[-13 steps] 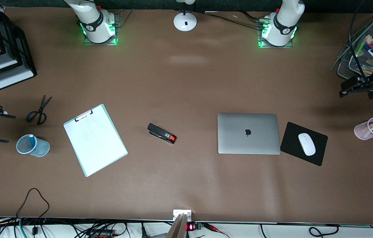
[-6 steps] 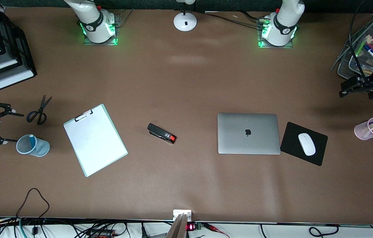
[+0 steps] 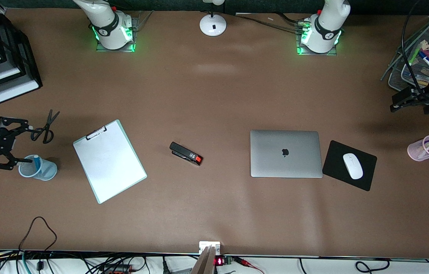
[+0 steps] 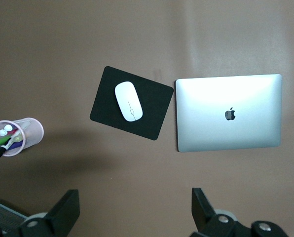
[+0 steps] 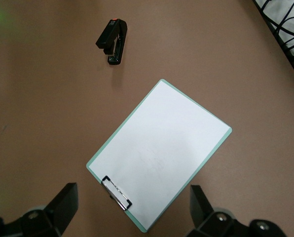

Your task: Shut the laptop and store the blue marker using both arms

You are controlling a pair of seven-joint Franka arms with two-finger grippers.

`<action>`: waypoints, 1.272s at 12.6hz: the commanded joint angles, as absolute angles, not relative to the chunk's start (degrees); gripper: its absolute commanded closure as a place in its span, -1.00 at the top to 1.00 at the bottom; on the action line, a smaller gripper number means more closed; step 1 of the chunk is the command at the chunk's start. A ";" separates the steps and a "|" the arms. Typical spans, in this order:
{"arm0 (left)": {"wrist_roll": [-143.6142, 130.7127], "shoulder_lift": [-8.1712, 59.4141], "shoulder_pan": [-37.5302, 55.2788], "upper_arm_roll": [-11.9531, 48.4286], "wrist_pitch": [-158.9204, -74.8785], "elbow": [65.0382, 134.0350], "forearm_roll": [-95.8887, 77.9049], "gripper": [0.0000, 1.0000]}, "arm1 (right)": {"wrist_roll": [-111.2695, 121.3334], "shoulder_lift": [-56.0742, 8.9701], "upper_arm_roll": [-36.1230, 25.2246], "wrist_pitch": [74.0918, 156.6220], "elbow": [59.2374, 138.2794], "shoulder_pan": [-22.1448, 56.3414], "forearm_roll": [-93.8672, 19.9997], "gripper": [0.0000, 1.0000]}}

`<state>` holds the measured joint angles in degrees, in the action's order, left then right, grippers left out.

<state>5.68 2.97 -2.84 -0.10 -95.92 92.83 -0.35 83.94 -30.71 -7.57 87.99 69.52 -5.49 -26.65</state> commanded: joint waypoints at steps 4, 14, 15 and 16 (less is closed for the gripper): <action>7.03 3.96 -3.16 0.00 -94.83 90.79 -1.49 1.00 | 62.80 -29.01 -7.91 87.63 69.87 -0.71 -18.56 1.00; 7.03 3.96 -3.16 0.00 -94.75 90.79 -1.49 1.00 | 35.36 -28.04 -7.65 85.44 69.87 6.59 -10.02 1.00; 7.03 3.96 -3.16 0.00 -94.75 90.79 -1.49 1.00 | 32.98 -27.95 -7.65 84.30 69.96 6.59 -10.11 1.00; 7.03 3.96 -3.16 0.09 -94.75 90.79 -1.49 1.00 | 30.17 -27.95 -7.73 83.33 69.96 6.68 -10.02 1.00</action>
<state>5.82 2.97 -2.84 -0.08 -95.92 92.83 -0.35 34.30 -28.85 -7.52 85.40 69.51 6.94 -10.85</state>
